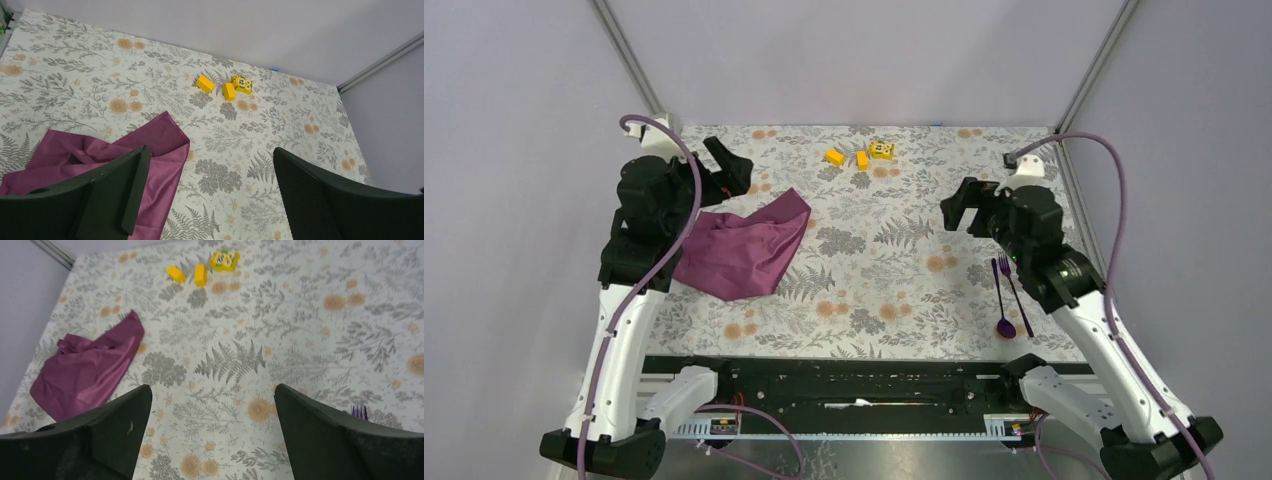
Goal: Fold the napkin into a case and place the utensils inside
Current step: Move the crumpled napkin to the center of the board.
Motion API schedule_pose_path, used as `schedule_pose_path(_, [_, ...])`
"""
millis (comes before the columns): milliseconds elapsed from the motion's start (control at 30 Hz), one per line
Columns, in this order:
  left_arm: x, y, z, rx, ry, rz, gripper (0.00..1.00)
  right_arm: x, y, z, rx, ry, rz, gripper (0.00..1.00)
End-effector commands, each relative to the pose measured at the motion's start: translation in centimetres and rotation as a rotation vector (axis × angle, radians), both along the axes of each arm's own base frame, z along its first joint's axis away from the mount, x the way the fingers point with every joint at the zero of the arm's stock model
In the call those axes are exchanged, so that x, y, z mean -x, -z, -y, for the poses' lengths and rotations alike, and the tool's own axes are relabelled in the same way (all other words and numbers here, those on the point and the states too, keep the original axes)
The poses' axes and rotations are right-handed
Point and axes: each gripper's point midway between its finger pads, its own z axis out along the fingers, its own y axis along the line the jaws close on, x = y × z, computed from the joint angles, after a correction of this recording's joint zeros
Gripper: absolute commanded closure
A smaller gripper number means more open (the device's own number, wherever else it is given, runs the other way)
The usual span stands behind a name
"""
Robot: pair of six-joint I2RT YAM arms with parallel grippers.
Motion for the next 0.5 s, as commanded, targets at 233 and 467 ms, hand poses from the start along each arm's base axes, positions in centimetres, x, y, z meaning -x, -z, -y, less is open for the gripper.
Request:
schedule_pose_path(233, [0.8, 6.6, 3.5, -0.06, 0.119, -0.15, 0.01, -7.6, 9.1, -9.0, -0.267, -0.095, -0.181, 0.0])
schedule_pose_path(467, [2.8, 8.7, 3.4, -0.029, 0.085, -0.215, 0.01, -11.8, 14.4, -20.9, -0.548, -0.237, -0.331, 0.0])
